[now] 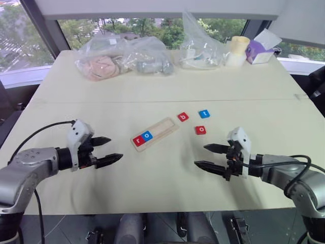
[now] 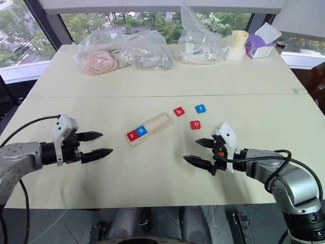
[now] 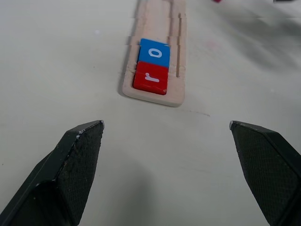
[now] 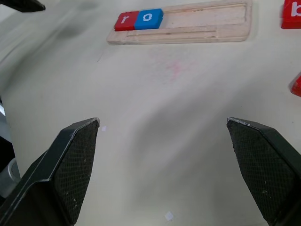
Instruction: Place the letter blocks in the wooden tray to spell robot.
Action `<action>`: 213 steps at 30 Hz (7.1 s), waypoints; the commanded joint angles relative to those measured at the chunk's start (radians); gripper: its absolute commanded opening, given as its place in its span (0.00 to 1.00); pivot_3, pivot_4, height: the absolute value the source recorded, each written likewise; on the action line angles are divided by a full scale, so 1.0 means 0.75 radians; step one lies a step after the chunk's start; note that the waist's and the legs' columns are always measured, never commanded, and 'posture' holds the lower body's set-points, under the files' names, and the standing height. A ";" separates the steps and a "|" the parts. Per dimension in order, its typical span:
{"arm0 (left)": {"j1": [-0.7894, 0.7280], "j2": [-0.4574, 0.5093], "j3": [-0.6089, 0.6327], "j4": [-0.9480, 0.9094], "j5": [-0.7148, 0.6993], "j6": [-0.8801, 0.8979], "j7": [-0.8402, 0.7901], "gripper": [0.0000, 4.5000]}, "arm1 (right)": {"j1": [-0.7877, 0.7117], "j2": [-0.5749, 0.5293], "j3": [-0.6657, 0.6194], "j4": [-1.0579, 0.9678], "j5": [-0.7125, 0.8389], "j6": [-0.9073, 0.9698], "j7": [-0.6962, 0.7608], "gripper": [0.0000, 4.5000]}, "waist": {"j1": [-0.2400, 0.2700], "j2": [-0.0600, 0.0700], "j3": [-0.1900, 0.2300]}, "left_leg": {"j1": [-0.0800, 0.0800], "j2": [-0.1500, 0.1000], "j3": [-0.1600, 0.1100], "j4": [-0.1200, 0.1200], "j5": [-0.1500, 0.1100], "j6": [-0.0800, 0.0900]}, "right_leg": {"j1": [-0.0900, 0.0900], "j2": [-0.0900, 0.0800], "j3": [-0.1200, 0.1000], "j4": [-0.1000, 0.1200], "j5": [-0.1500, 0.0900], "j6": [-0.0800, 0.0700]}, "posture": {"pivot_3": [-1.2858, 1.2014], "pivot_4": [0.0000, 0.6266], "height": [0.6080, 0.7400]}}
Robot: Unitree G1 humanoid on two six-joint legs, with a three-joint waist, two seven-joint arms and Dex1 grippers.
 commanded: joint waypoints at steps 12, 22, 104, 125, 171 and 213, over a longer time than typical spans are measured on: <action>0.031 -0.032 0.073 -0.055 -0.017 -0.019 0.057 1.00 | -0.124 0.014 0.029 0.075 -0.049 -0.065 0.016 0.98 | 0.000 0.000 0.000 | 0.000 0.000 0.001 0.000 0.000 0.001 | 0.000 0.000 0.000 0.001 0.000 0.000 | 0.52 0.24 0.99; 0.039 -0.038 0.086 -0.057 -0.019 -0.018 0.071 1.00 | -0.149 0.026 0.048 0.087 -0.059 -0.086 0.026 0.98 | 0.001 0.000 0.000 | 0.000 0.000 0.001 0.001 0.000 0.001 | 0.000 0.000 0.000 0.002 0.000 0.000 | 0.52 0.24 0.99; -0.861 -0.368 -0.794 1.305 0.856 -1.359 -0.700 0.70 | -0.018 0.137 -0.037 -0.055 -0.054 -0.045 -0.205 1.00 | 0.004 0.002 -0.006 | 0.002 0.000 -0.002 0.018 0.001 0.002 | 0.006 -0.001 -0.001 0.016 -0.002 0.003 | 0.52 0.24 0.99; -0.660 -0.132 -0.132 0.568 0.258 -0.188 -0.430 0.99 | -0.589 0.374 0.182 0.360 -0.239 0.023 -0.449 1.00 | -0.035 -0.004 -0.003 | 0.001 0.004 -0.004 0.018 0.001 0.002 | 0.000 0.002 0.000 0.021 -0.002 0.003 | 0.52 0.24 0.99; -0.420 -0.222 -0.213 0.018 0.041 0.020 0.048 1.00 | -0.361 0.886 -0.220 -0.396 -0.714 0.833 -1.011 0.26 | -0.039 -0.003 -0.003 | 0.000 0.003 0.002 0.016 0.001 0.001 | -0.003 0.001 0.002 0.023 0.000 0.000 | 0.52 0.24 0.99; -0.394 0.089 -0.358 0.060 0.218 -0.191 -0.390 1.00 | -0.090 -0.031 -0.037 0.626 -0.609 -0.722 0.383 0.99 | -0.031 -0.005 0.000 | 0.001 -0.002 0.004 0.004 0.001 0.001 | -0.010 0.001 0.006 0.020 -0.007 0.003 | 0.52 0.24 0.99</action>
